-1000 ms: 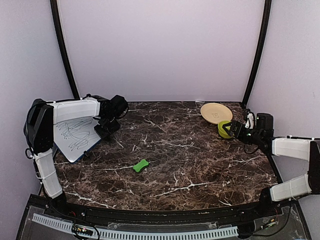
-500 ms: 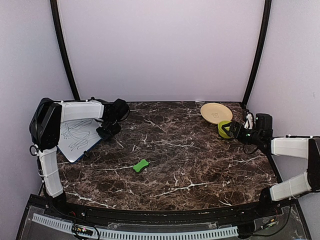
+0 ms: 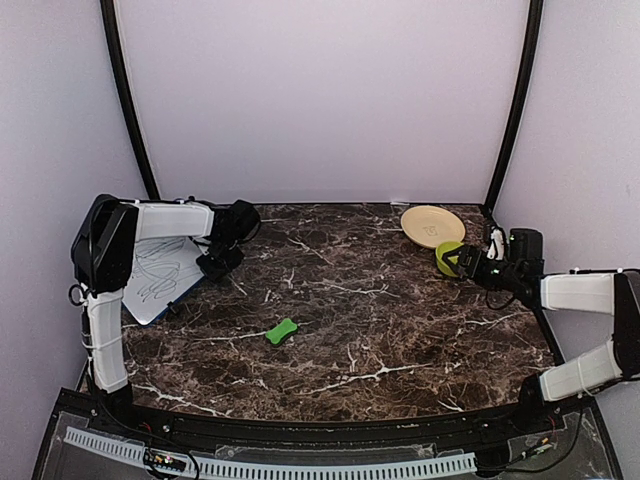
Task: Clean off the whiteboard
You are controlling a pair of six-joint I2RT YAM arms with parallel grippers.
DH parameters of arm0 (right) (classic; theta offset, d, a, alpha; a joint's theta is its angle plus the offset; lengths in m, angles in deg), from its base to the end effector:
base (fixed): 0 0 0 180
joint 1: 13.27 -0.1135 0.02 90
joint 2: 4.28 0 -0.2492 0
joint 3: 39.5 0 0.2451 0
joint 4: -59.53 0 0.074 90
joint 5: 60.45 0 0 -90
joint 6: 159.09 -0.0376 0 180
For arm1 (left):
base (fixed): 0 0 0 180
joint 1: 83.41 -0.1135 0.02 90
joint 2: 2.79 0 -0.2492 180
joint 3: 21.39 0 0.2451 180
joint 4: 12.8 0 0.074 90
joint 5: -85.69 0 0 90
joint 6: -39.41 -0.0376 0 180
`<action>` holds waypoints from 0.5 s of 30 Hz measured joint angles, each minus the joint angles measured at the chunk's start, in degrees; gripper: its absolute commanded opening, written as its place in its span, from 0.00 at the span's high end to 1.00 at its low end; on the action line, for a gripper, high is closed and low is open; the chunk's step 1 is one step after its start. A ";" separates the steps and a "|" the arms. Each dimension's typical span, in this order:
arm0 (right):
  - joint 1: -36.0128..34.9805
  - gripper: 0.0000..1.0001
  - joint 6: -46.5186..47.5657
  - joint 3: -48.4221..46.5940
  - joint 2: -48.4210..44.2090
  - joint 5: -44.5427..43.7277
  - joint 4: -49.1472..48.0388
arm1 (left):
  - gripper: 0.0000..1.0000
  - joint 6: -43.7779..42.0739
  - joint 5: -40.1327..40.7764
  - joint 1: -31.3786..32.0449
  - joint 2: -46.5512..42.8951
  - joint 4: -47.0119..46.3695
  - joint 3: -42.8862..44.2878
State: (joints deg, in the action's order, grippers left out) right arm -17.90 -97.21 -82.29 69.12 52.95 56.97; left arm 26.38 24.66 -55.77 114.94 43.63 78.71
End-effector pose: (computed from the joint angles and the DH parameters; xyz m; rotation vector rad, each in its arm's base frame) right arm 0.2535 0.0355 0.1765 0.1711 2.0996 0.7691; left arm 0.3618 -0.1689 0.1571 -1.1585 2.2998 0.1214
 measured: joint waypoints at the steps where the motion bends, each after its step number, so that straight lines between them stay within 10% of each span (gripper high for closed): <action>1: 0.00 0.02 0.00 0.00 0.20 0.02 -0.02 | 0.59 0.07 0.00 -0.17 0.26 0.02 0.28; 15: 0.00 0.01 0.02 0.00 1.55 0.79 -0.74 | 0.72 0.37 0.24 -0.76 2.71 -0.22 2.27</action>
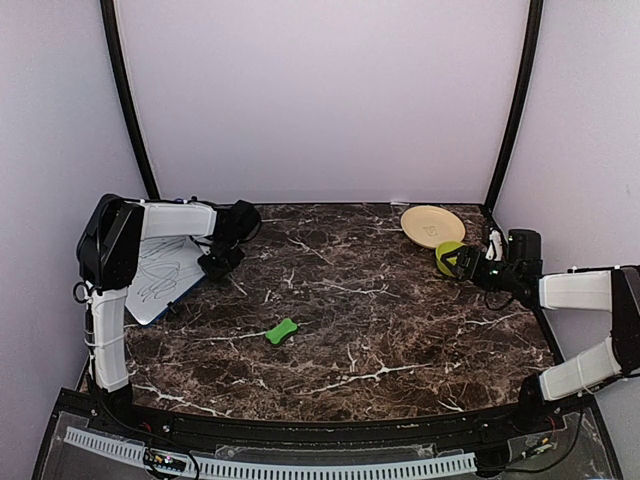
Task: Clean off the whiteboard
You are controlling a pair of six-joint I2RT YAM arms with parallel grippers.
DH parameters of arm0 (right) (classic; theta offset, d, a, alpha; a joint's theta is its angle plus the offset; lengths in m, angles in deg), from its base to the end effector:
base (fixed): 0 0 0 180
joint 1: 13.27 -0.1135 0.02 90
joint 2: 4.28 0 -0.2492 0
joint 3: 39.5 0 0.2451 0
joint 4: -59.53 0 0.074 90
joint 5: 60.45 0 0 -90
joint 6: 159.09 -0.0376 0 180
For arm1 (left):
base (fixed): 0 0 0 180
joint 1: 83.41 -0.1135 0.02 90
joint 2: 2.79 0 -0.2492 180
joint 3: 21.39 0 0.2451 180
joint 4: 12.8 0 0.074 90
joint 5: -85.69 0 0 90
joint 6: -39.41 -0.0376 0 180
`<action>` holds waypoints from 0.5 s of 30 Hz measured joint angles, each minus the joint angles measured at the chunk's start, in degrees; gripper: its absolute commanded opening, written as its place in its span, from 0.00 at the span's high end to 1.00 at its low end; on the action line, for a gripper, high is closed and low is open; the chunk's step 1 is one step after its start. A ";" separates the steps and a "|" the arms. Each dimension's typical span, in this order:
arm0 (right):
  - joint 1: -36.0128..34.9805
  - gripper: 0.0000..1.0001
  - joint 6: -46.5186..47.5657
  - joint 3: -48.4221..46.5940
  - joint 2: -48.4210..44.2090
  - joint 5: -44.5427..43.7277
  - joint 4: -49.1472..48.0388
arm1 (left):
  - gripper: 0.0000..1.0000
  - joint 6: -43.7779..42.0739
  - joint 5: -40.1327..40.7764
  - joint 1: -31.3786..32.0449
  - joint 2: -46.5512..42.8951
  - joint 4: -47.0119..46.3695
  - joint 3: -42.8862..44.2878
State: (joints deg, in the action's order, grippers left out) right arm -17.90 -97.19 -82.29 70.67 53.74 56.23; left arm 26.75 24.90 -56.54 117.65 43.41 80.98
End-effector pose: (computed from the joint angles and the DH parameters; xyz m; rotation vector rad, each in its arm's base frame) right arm 0.2555 0.0362 0.1714 0.1672 2.1143 0.7828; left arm 0.3724 -0.1681 0.1495 -1.1804 2.2874 0.1315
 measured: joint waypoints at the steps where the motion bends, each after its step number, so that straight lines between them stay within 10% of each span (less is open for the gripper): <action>1: 0.00 0.01 0.00 0.00 0.00 0.04 -0.09 | 0.73 0.02 0.00 0.00 0.02 0.04 0.00; 9: 0.00 0.01 0.00 0.00 0.02 0.26 -0.13 | 0.99 0.35 0.00 -0.04 0.44 0.46 0.52; 15: 0.00 0.01 0.00 0.00 0.02 0.57 -0.20 | 1.00 -0.04 -1.03 0.11 0.63 -0.37 1.03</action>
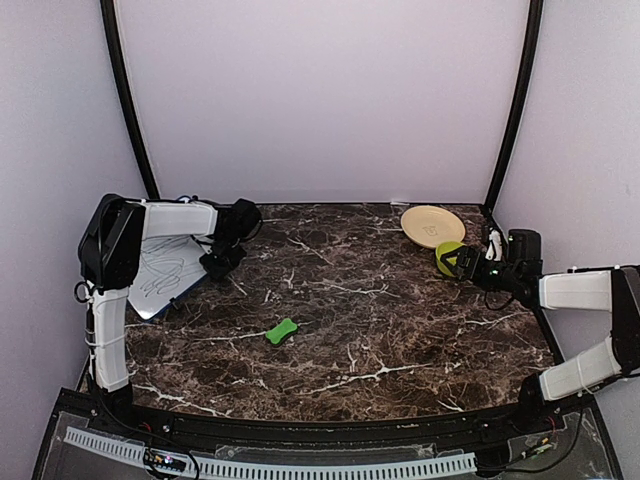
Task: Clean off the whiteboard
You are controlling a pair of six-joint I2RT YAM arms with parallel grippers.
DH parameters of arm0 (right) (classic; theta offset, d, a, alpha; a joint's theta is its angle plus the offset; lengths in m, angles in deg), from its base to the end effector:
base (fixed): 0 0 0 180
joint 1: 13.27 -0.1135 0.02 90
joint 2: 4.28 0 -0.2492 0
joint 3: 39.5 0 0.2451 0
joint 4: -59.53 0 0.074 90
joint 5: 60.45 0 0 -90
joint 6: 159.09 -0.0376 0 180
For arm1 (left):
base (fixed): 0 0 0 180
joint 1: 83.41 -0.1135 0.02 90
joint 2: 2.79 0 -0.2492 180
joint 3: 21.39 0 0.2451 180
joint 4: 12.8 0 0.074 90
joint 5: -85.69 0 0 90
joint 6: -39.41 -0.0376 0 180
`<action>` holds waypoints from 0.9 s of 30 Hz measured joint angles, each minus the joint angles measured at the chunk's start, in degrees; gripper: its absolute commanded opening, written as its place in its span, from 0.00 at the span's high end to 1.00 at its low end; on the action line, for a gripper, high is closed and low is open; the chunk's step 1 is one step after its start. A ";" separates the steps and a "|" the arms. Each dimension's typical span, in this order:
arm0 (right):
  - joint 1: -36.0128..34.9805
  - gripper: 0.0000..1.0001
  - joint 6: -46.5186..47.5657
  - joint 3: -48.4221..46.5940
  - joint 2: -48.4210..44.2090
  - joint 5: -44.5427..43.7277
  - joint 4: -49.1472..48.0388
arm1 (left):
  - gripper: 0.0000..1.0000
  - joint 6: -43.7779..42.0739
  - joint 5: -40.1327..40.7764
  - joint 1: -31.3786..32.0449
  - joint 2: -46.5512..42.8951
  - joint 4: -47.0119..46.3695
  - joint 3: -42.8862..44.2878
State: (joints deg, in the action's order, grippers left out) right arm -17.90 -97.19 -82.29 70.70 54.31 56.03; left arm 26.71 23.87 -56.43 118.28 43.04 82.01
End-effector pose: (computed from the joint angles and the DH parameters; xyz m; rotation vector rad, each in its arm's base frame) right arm 0.2556 0.0365 0.1717 0.1597 2.1121 0.7931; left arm 0.3757 -0.1713 0.1498 -1.1816 2.2949 0.1023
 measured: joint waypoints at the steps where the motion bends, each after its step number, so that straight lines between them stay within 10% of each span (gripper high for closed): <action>1: 0.00 0.01 0.00 0.00 0.00 0.07 0.00 | 1.00 0.04 0.00 0.09 0.00 0.02 0.04; 27: 0.00 0.02 0.02 0.59 -4.02 1.03 0.00 | 1.00 17.05 -0.28 22.88 12.24 9.46 20.76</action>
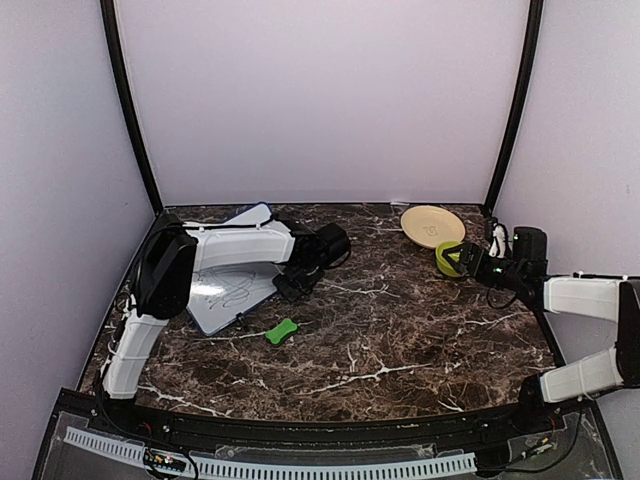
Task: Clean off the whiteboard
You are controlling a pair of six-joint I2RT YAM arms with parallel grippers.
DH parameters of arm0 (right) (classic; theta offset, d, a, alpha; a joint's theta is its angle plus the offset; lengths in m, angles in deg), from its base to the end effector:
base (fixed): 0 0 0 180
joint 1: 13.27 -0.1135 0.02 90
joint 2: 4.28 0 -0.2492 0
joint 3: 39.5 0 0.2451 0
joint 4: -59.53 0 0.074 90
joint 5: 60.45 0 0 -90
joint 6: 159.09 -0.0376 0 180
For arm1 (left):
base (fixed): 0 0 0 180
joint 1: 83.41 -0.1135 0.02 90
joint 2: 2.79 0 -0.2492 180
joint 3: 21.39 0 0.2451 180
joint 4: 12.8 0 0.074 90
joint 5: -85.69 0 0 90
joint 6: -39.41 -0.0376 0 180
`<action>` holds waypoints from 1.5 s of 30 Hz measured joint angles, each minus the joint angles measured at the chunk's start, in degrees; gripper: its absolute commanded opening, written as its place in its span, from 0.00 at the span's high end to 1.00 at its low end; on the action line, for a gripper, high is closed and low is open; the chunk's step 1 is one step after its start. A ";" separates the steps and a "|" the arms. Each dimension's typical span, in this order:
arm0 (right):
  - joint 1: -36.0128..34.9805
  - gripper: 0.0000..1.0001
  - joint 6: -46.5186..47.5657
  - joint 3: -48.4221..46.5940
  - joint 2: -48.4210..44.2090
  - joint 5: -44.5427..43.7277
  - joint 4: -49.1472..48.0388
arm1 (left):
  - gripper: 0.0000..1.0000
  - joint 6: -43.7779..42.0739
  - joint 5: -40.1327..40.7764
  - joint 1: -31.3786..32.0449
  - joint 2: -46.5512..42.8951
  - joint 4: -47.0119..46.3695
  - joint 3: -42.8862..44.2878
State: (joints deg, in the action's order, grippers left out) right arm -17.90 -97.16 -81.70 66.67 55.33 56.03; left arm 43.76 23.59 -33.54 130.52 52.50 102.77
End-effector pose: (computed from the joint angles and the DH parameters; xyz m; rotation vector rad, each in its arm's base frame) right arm 0.2490 0.0366 0.1852 0.1244 2.0552 0.8111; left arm 0.3110 -0.3416 0.1526 -1.0634 2.3682 -0.1391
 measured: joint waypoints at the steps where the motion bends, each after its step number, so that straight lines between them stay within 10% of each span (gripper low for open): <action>1: 0.00 0.01 -0.02 0.09 -0.26 0.02 0.07 | 1.00 0.63 -0.02 0.72 0.20 0.31 0.52; 4: 0.00 0.01 0.00 0.20 -0.92 0.02 0.24 | 0.98 1.90 -0.24 2.32 0.63 1.22 1.79; 13: 0.00 0.01 0.42 0.20 -2.25 0.44 0.94 | 0.46 1.33 -3.63 3.23 4.00 -0.46 5.70; 30: -0.42 0.01 0.70 0.20 -2.47 3.13 0.07 | 0.24 -13.16 -7.54 6.75 2.67 -4.96 8.11; 41: -6.58 0.02 4.57 -1.51 -2.27 3.93 0.63 | 0.11 -29.55 -6.93 6.69 -15.50 -10.51 2.78; 45: -15.23 0.01 10.43 -6.99 1.44 5.46 1.60 | 0.10 -36.46 -10.47 3.32 -28.63 -17.75 -12.09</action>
State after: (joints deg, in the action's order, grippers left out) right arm -33.13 -86.74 -88.69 68.12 60.80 57.63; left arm 7.30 13.12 -30.22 101.89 34.76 90.68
